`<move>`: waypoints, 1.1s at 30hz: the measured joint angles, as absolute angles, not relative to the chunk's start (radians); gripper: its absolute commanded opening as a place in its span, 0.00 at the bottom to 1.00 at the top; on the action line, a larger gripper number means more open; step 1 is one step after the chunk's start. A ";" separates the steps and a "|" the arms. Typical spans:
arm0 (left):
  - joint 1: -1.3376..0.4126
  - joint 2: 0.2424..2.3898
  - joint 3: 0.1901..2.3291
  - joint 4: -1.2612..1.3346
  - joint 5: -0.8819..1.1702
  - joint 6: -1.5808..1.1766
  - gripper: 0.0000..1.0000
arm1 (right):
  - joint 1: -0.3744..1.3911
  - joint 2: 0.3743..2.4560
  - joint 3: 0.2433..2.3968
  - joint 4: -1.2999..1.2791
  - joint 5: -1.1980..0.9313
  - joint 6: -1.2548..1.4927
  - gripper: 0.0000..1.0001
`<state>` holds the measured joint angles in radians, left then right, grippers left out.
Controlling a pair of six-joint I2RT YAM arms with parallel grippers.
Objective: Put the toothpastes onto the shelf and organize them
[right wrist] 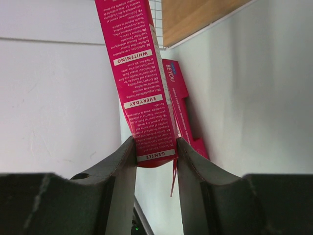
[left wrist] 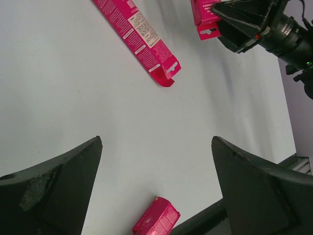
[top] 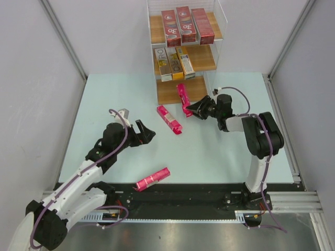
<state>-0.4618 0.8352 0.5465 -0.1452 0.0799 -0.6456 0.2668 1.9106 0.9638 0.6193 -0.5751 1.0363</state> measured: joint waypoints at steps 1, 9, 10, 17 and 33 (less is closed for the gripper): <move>-0.462 0.833 0.546 -0.146 0.078 -0.646 1.00 | 0.268 1.940 0.980 0.629 -0.572 1.056 0.12; -0.462 0.800 0.546 -0.147 0.070 -0.646 1.00 | 0.306 2.088 1.099 0.693 -0.537 1.161 0.12; -0.462 0.800 0.546 -0.148 0.070 -0.646 1.00 | 0.313 2.102 1.113 0.695 -0.531 1.176 0.12; -0.462 0.791 0.538 -0.144 0.063 -0.649 1.00 | 0.348 2.231 1.253 0.717 -0.490 1.258 0.13; -0.462 0.789 0.518 -0.146 0.055 -0.654 1.00 | 0.372 2.378 1.567 0.448 -0.403 1.230 0.31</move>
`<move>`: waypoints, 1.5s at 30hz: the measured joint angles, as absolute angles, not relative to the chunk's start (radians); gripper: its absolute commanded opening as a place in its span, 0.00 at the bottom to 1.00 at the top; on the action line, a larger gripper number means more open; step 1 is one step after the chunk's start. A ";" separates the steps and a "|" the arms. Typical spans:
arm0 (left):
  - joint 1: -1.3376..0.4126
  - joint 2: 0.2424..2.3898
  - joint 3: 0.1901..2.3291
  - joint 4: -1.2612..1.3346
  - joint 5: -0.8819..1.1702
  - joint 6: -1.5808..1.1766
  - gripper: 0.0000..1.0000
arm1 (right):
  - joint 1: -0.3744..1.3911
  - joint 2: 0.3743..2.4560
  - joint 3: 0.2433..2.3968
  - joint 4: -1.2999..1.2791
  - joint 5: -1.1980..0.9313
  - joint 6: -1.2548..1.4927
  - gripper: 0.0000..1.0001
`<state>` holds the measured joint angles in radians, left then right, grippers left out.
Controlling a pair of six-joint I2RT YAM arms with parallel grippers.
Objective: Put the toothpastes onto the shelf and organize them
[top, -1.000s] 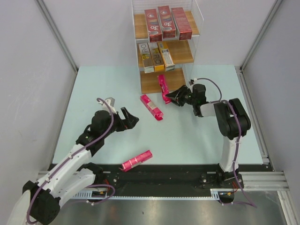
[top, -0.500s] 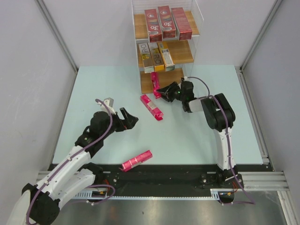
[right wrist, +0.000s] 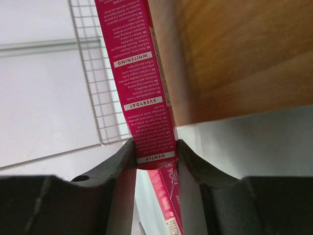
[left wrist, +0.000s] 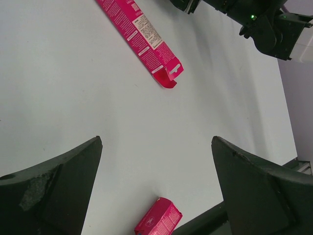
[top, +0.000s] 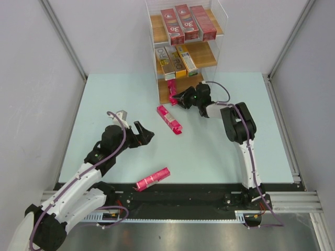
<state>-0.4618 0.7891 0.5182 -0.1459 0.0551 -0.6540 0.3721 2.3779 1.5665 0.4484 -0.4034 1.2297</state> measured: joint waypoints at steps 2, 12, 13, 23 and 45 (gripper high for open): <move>-0.462 0.789 0.518 -0.146 0.055 -0.654 1.00 | 0.372 2.379 1.571 0.416 -0.405 1.216 0.42; -0.462 0.778 0.508 -0.146 0.055 -0.655 1.00 | 0.377 2.366 1.528 0.431 -0.434 1.173 0.85; -0.462 0.775 0.505 -0.146 0.055 -0.656 1.00 | 0.377 2.358 1.515 0.435 -0.434 1.172 0.86; -0.462 0.763 0.503 -0.149 0.056 -0.659 1.00 | 0.380 2.234 1.366 0.413 -0.417 1.079 0.93; -0.463 0.730 0.486 -0.153 0.067 -0.683 1.00 | 0.584 1.846 1.058 0.145 -0.106 0.625 0.93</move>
